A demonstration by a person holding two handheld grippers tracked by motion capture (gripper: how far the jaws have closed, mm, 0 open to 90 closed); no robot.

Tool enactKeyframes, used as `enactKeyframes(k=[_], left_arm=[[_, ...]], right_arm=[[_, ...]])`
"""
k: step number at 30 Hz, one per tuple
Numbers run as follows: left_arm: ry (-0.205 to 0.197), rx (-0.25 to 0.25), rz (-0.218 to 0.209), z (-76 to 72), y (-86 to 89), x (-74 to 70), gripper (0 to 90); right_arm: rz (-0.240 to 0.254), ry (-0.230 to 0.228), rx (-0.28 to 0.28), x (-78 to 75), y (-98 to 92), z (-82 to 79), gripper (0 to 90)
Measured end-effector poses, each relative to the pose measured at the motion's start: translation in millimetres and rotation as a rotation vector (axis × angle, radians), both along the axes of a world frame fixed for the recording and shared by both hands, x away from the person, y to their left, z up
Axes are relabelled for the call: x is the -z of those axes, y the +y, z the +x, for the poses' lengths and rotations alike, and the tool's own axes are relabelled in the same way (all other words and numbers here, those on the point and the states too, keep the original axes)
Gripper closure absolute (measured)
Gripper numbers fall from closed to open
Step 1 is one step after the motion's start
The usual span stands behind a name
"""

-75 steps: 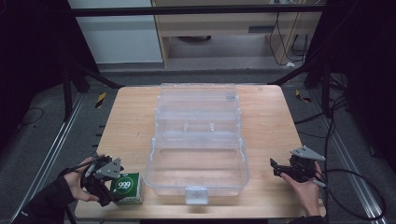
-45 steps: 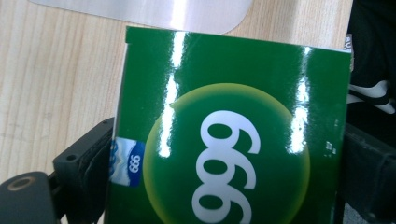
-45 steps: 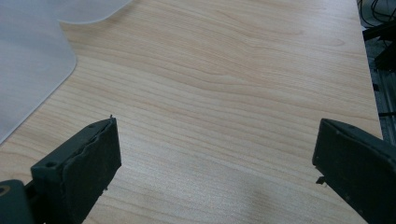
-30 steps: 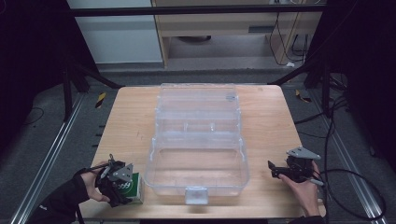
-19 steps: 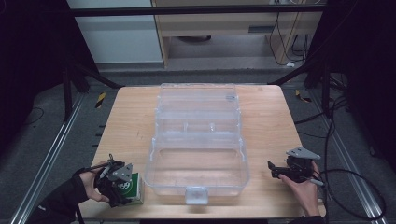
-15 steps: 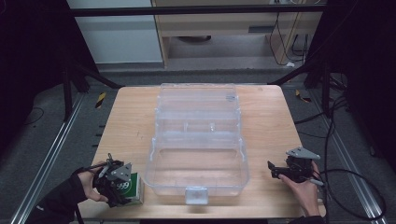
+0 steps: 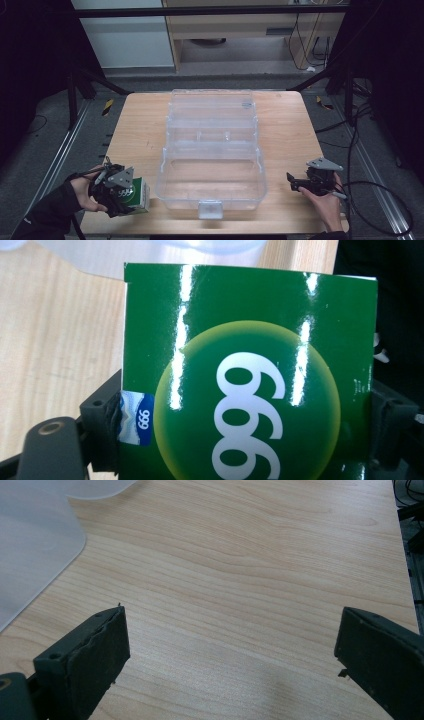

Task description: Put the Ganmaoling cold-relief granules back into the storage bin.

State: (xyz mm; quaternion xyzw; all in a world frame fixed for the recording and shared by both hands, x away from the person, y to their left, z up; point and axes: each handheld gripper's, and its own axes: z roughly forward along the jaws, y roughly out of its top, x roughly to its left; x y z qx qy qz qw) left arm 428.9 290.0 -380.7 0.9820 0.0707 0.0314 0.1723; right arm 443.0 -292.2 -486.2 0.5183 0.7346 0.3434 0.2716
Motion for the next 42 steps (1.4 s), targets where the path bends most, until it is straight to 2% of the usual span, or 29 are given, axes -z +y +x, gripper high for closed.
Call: enactKeyframes(k=[11,19,27,42], left_arm=[[-0.032,0.002,-0.01,-1.9,0.6,-35.3,14.6],[-0.047,0.025,-0.005,1.8,-13.4,-54.1,14.6],[-0.053,0.04,-0.004,8.4,-29.0,-63.9,14.7],[-0.066,0.061,-0.022,17.1,-52.0,-70.4,14.7]], right_arm=[[-0.001,0.0,-0.001,0.2,0.1,0.1,1.6],[0.006,0.002,0.0,0.3,0.0,0.1,1.6],[0.006,0.002,-0.002,-0.1,-1.0,0.2,1.6],[-0.002,-0.001,-0.003,0.4,-1.6,0.7,1.6]])
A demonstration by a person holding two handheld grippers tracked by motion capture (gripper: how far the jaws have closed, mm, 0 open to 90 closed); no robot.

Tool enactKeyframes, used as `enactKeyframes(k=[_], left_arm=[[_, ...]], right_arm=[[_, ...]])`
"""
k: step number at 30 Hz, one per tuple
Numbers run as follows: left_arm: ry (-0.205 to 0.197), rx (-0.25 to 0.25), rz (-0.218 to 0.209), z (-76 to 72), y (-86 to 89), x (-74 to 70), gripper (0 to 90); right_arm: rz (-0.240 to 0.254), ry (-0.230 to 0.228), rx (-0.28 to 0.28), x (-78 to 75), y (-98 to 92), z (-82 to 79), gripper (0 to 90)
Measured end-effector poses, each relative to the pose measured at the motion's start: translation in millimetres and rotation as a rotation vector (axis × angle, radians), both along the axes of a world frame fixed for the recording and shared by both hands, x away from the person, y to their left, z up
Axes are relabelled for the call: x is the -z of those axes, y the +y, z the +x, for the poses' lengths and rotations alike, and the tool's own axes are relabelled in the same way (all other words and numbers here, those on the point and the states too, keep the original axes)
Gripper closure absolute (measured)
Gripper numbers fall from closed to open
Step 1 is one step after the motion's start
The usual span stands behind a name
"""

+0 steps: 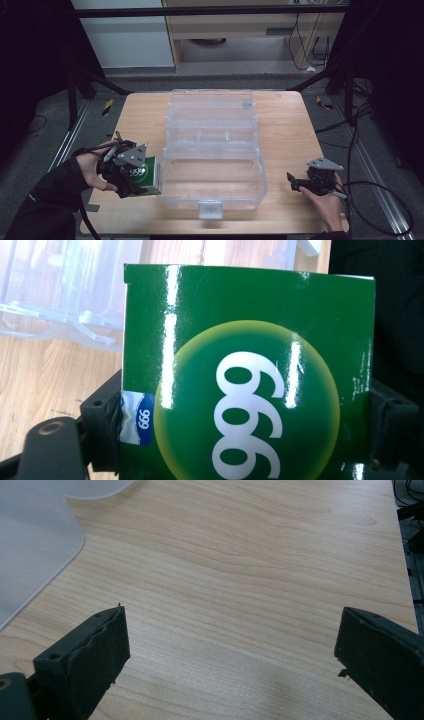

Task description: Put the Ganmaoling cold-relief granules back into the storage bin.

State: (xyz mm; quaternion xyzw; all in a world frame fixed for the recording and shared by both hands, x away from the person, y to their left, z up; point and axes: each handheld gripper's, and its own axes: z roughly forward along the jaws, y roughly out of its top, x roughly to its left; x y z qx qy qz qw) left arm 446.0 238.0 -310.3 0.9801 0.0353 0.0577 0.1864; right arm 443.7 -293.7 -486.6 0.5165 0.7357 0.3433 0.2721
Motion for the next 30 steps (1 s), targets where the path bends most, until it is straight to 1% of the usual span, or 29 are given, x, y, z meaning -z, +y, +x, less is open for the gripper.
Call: enactKeyframes(k=[3,5,10,11,13,14,18,19,20,22,23,24,25,26,27,30], left_arm=[[0.004,0.004,0.004,2.2,-5.4,-0.6,14.7],[-0.005,0.014,0.005,4.2,-10.0,-1.6,14.7],[-0.005,0.026,0.004,6.7,-18.9,-4.1,14.8],[-0.034,0.073,-0.004,10.7,-21.5,-4.3,14.8],[-0.036,0.061,0.009,10.7,-24.5,-5.4,14.8],[-0.009,0.036,0.017,8.4,-24.8,-5.0,14.8],[-0.008,0.043,0.028,11.1,-30.5,-3.7,14.7],[0.01,0.026,0.035,10.3,-31.8,-3.1,14.7],[0.009,0.024,0.034,10.5,-32.8,-2.8,14.8],[0.008,0.03,0.04,12.2,-36.1,-3.9,14.8],[-0.002,0.047,0.027,13.8,-37.9,-3.5,14.8],[-0.004,0.053,0.026,14.7,-39.9,-3.7,14.8],[0.008,0.033,0.035,13.7,-40.9,-4.0,14.8],[0.009,0.031,0.035,13.8,-42.2,-3.8,14.8],[-0.007,0.056,0.025,16.3,-45.1,-3.3,14.8],[-0.004,0.061,0.026,17.9,-50.0,-2.5,14.8]], right_arm=[[0.005,0.002,0.003,-0.6,0.4,-0.5,1.6],[0.006,0.003,0.004,-0.7,0.4,-0.5,1.6],[0.003,0.002,0.001,-0.5,0.1,-0.4,1.6],[0.003,0.003,0.002,-0.5,0.1,-0.4,1.6],[0.003,0.002,0.002,-0.6,0.1,-0.4,1.6],[0.005,0.003,0.003,-0.7,0.2,-0.5,1.6],[0.006,0.003,0.002,-0.6,0.3,-0.4,1.6],[0.006,0.004,0.002,-0.6,0.5,-0.3,1.6],[0.006,0.005,0.003,-0.6,0.7,-0.4,1.6],[0.007,0.005,0.003,-0.6,0.7,-0.3,1.6],[0.007,0.005,0.003,-0.6,0.6,-0.3,1.6],[0.007,0.005,0.002,-0.6,0.5,-0.3,1.6],[0.007,0.005,0.003,-0.6,0.6,-0.3,1.6],[0.008,0.005,0.002,-0.5,0.6,-0.3,1.6],[0.007,0.005,0.002,-0.5,0.6,-0.3,1.6],[0.008,0.005,0.001,-0.5,0.7,-0.4,1.6]])
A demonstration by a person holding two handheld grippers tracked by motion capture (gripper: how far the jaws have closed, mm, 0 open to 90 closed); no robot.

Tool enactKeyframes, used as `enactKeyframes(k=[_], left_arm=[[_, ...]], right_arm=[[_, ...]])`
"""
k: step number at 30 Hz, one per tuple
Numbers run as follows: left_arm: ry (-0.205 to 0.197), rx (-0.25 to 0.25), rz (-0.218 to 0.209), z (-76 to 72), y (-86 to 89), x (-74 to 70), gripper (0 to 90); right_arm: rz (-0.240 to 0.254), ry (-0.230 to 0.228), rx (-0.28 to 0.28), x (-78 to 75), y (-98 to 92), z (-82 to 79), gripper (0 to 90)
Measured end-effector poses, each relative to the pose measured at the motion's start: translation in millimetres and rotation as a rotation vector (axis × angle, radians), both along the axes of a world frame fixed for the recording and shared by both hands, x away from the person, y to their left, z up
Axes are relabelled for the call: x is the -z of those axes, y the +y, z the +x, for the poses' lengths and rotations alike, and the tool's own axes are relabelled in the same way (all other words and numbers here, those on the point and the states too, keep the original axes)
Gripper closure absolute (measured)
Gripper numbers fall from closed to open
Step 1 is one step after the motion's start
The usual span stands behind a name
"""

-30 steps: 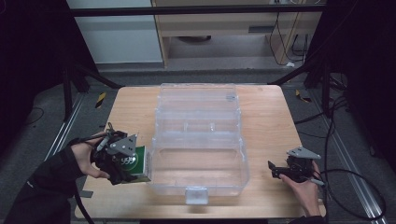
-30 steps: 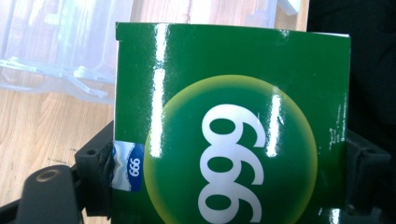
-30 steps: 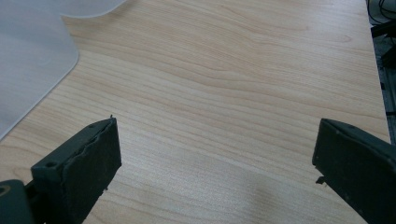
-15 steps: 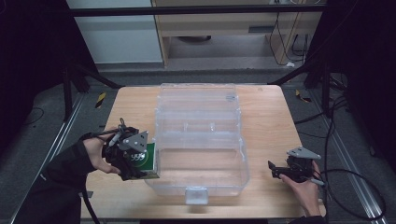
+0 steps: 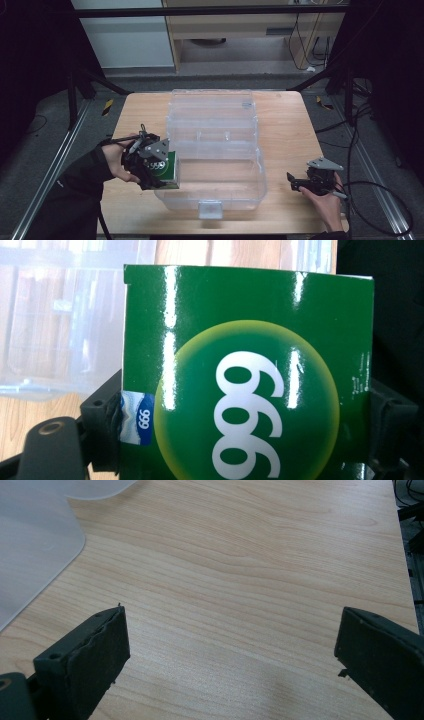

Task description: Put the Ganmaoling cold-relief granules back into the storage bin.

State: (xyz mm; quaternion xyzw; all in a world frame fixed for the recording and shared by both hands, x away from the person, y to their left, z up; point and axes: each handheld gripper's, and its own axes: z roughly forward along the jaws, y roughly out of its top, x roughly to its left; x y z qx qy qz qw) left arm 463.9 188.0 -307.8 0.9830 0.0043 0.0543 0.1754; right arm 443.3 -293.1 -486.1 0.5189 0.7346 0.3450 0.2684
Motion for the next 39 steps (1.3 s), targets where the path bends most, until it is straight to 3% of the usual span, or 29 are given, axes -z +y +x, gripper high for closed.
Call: enactKeyframes(k=[18,39], left_arm=[[0.002,0.028,0.012,10.0,-24.1,11.4,14.8],[0.024,0.028,0.054,21.4,-35.5,43.2,14.9]], right_arm=[[-0.004,-0.002,-0.003,0.5,-0.3,0.5,1.6],[-0.001,0.003,-0.006,1.3,-0.2,0.7,1.6]])
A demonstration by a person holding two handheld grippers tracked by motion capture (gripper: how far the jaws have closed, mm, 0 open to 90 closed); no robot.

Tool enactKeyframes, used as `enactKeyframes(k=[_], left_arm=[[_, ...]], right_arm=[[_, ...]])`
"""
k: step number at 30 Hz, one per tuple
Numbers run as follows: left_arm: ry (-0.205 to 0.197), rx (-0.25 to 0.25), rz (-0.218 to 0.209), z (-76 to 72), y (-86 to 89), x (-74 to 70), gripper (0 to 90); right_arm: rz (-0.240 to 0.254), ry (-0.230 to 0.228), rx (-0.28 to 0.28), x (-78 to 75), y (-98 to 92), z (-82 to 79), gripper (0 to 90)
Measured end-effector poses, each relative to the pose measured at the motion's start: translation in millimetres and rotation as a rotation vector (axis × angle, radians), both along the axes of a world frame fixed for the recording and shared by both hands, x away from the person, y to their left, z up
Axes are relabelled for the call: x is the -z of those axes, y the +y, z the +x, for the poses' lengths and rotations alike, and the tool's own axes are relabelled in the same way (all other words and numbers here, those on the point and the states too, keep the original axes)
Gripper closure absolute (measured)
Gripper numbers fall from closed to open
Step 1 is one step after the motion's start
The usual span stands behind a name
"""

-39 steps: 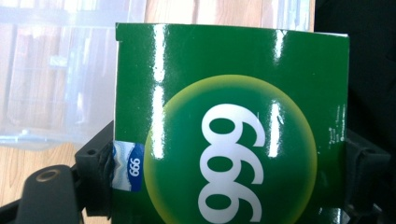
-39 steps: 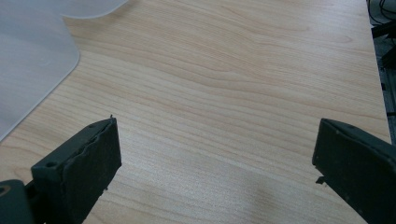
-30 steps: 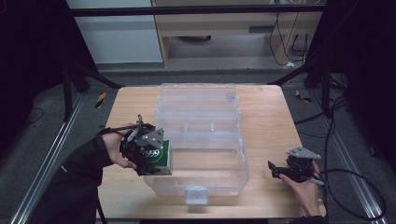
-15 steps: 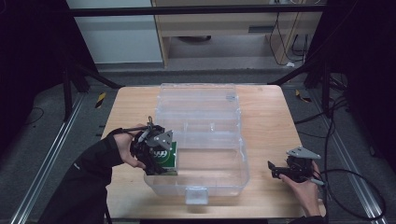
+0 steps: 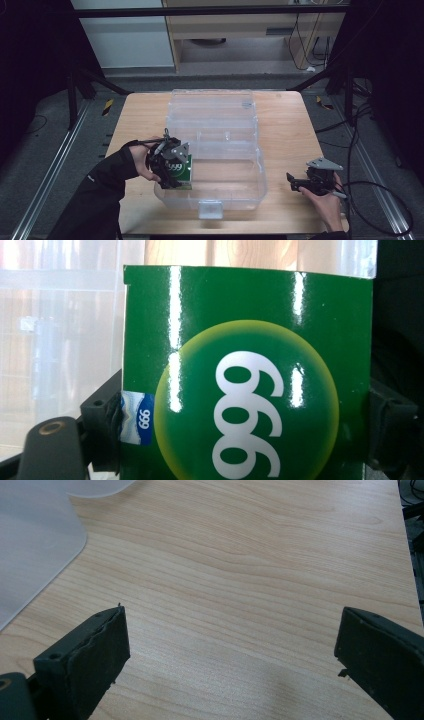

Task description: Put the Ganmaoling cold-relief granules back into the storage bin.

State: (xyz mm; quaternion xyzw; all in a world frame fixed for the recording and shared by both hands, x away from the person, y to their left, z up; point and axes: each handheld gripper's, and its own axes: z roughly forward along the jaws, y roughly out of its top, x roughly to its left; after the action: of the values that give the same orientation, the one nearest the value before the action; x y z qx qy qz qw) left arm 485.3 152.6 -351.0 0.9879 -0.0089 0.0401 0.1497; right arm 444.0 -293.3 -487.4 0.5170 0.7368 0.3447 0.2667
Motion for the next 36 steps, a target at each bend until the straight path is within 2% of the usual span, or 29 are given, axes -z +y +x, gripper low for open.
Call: enactKeyframes(k=[12,14,21,23,28,31,36], left_arm=[[0.02,-0.006,0.002,1.0,-1.2,19.6,14.8],[0.018,0.001,0.01,1.3,-1.1,21.1,14.8],[0.027,-0.018,-0.01,1.0,2.3,29.3,14.8],[0.028,-0.015,0.0,1.8,3.1,31.4,14.8],[0.037,-0.025,-0.01,2.2,4.1,37.4,14.8],[0.04,-0.02,-0.001,2.4,4.6,41.1,14.8],[0.039,-0.015,-0.013,0.7,5.1,43.8,14.7]], right_arm=[[0.0,-0.001,-0.002,0.2,0.1,0.0,1.6],[-0.004,-0.001,-0.002,0.3,-0.1,0.2,1.6],[-0.003,0.002,-0.003,0.6,0.8,0.2,1.6],[-0.001,0.004,-0.002,0.7,1.1,0.1,1.6],[-0.001,0.005,-0.002,0.7,1.2,0.1,1.6],[-0.003,0.004,-0.004,0.7,1.2,0.1,1.6],[-0.003,0.005,-0.002,0.8,1.4,0.2,1.6]])
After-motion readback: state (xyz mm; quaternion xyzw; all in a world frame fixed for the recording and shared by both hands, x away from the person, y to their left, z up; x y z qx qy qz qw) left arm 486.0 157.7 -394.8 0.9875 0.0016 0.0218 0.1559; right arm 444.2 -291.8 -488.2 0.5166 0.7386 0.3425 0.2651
